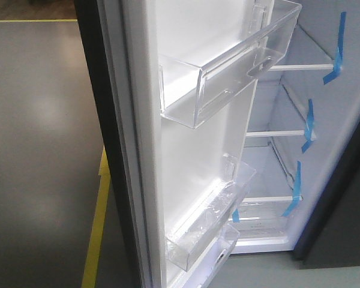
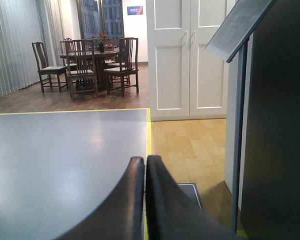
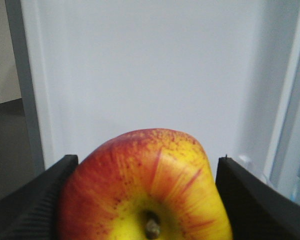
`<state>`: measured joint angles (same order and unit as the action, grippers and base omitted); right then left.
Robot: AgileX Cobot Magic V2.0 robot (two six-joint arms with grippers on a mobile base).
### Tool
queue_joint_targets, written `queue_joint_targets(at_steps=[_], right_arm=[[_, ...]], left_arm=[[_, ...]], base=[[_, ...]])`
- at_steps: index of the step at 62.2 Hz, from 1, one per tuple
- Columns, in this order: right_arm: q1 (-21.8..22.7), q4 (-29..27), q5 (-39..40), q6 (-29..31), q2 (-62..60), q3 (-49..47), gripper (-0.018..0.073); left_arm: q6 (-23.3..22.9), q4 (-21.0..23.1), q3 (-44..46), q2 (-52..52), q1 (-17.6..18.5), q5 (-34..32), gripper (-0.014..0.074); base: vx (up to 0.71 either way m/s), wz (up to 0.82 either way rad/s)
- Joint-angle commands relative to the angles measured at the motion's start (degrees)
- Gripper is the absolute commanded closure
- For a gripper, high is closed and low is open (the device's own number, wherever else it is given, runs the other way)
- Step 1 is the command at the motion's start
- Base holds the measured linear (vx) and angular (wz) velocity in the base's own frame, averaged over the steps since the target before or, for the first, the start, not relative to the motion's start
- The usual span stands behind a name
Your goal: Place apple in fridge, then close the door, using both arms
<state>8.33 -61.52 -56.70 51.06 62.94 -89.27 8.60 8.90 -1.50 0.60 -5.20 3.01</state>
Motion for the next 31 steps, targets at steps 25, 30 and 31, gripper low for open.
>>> queue_joint_targets(at_steps=[25, 30, 31], right_arm=[[-1.68, -9.99, -11.44, 2.88, 31.21, -29.38, 0.0545], [-4.18, -7.67, -10.94, 2.88, 33.73, -30.52, 0.0531], [-4.64, -7.13, -10.7, 2.88, 33.93, -30.52, 0.0529]], left_arm=[[-0.49, 0.25, -1.21, 0.93, 0.12, -3.92, 0.0603], [-0.49, 0.25, -1.21, 0.93, 0.12, -3.92, 0.0603], [-0.49, 0.25, -1.21, 0.93, 0.12, -3.92, 0.0603]], base=[[0.0, 0.0], [0.0, 0.0], [0.0, 0.0]])
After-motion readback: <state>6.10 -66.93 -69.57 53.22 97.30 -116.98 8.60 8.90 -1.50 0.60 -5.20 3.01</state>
